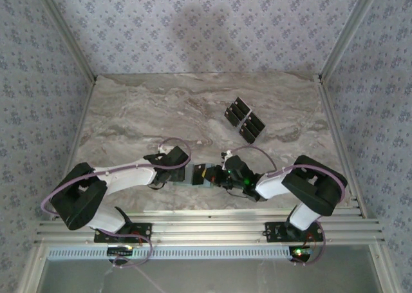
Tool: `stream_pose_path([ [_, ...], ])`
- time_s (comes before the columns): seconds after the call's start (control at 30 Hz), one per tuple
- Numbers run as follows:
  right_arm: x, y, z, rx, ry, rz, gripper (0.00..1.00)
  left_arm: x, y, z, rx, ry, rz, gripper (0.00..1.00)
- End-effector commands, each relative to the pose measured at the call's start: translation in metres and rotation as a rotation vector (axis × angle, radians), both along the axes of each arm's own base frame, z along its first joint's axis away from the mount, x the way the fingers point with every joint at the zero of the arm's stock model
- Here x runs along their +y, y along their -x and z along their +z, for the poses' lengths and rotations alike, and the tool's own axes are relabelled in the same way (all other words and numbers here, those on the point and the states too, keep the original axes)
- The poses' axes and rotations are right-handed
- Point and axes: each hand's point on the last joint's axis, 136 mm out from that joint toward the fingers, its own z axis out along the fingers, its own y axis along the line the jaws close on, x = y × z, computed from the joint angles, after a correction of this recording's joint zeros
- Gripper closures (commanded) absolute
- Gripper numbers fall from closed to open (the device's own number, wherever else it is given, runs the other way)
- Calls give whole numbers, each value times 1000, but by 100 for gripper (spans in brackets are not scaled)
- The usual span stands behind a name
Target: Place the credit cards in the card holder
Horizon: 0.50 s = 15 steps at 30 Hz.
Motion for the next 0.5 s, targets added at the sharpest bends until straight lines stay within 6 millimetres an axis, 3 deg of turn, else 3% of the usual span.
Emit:
stream_pose_path([
  [0.0, -7, -3, -6, -14, 32, -17, 100, 12, 24, -18, 100, -52, -23, 2],
  [0.27, -3, -6, -8, -8, 13, -15, 100, 12, 24, -18, 99, -51, -22, 2],
  [0.47, -4, -6, 1, -23, -9, -18, 100, 12, 24, -18, 100, -51, -23, 2],
])
